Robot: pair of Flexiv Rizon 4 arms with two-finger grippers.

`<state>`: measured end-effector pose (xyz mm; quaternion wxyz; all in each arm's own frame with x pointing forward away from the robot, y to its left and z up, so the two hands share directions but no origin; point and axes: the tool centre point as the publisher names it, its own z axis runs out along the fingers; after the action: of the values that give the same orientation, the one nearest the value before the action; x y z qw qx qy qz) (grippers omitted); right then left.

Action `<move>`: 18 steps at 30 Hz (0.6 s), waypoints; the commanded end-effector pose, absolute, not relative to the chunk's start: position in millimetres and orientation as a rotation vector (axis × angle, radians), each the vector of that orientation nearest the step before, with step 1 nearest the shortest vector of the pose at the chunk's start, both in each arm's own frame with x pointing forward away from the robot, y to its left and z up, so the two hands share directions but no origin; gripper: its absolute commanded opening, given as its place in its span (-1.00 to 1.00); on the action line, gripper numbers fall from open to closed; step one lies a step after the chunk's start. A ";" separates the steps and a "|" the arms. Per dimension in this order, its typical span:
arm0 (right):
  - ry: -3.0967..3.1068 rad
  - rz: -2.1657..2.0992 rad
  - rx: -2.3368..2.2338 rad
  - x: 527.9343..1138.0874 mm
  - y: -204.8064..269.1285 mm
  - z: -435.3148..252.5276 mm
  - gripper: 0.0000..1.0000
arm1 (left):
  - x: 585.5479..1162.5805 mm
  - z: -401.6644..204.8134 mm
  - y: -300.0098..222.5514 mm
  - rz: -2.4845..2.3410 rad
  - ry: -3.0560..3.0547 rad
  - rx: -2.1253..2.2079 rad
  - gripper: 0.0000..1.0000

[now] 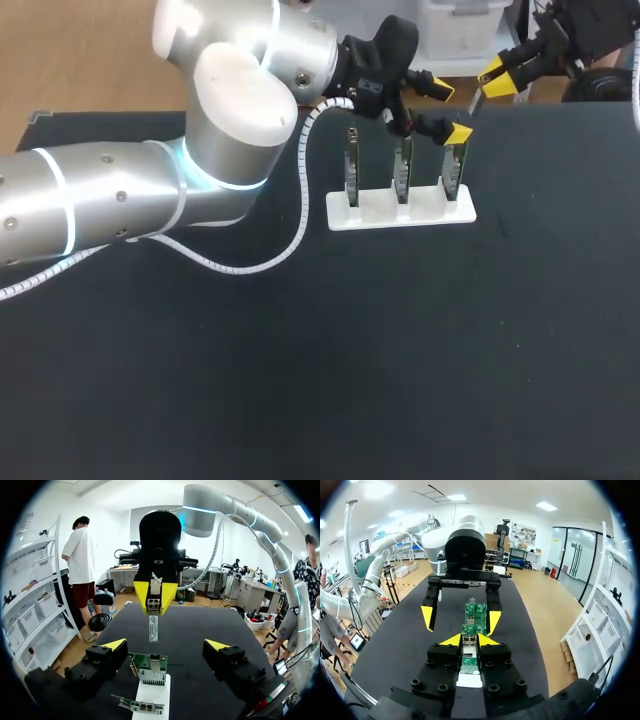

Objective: Pick up the optical module with the left hand, and insert it into the network port with the right hand.

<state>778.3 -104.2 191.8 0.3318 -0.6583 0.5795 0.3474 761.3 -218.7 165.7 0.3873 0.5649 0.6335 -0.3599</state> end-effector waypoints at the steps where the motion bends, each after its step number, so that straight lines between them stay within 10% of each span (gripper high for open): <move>1: 1.515 0.891 -1.710 771.1 -104.2 191.8 -1.00 | 758.4 154.3 -213.8 -0.893 1.671 1.438 1.00; 18: 1.516 0.896 -1.709 771.2 -104.0 189.0 -1.00 | 756.2 137.1 -199.5 -0.847 1.802 1.411 1.00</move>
<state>773.2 -104.5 189.2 0.3355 -0.6559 0.5805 0.3467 757.9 -199.7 138.4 0.3416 0.5429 0.6953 -0.3241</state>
